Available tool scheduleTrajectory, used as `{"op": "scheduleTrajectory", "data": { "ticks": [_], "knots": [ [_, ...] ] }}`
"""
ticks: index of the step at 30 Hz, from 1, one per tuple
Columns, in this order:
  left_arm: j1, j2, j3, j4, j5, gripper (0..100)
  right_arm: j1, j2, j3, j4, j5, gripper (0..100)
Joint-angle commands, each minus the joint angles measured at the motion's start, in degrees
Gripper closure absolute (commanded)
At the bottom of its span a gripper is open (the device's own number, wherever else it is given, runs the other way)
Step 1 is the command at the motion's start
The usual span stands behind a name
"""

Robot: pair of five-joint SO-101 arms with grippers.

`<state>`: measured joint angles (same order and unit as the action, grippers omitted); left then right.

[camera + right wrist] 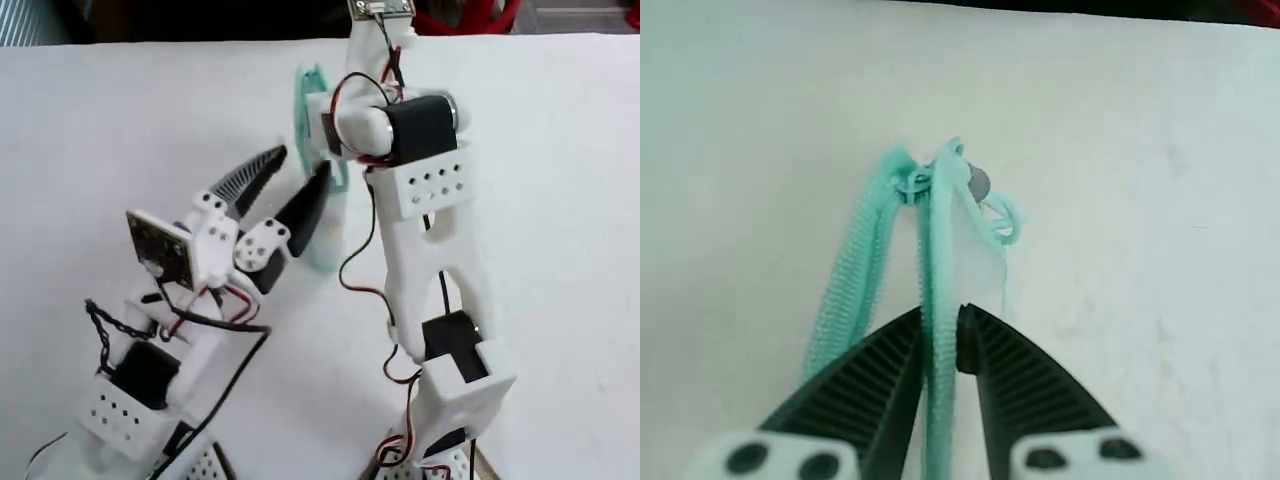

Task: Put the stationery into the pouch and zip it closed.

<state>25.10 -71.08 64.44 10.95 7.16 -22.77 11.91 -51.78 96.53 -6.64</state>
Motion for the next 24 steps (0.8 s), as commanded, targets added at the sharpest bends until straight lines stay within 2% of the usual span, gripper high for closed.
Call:
{"op": "scheduleTrajectory", "data": {
  "ticks": [1, 5, 10, 13, 20, 24],
  "knots": [
    [-0.57, -0.04, -7.74, 8.18, 1.49, 79, 0.40, -3.56, -0.79, -1.71, 0.44, 98.1],
    [-0.84, -0.04, -9.32, 11.87, 1.32, 79, 0.48, -3.56, -0.44, -1.63, 0.44, 98.1],
    [-8.40, -0.04, -8.97, 11.87, 1.76, 81, 1.10, -3.56, -0.44, -1.36, 0.53, 98.1],
    [-10.68, -0.04, -5.54, 16.53, 1.67, 83, 1.80, -3.47, -0.44, -1.71, 0.53, 98.1],
    [-1.45, -5.41, -0.44, 24.88, 1.05, 73, 1.71, -3.47, -0.44, -1.80, 0.00, 98.1],
    [6.73, -14.37, 2.64, 31.12, -4.22, 72, 1.71, -3.21, -0.44, -1.80, -0.18, 98.1]
  ]
}}
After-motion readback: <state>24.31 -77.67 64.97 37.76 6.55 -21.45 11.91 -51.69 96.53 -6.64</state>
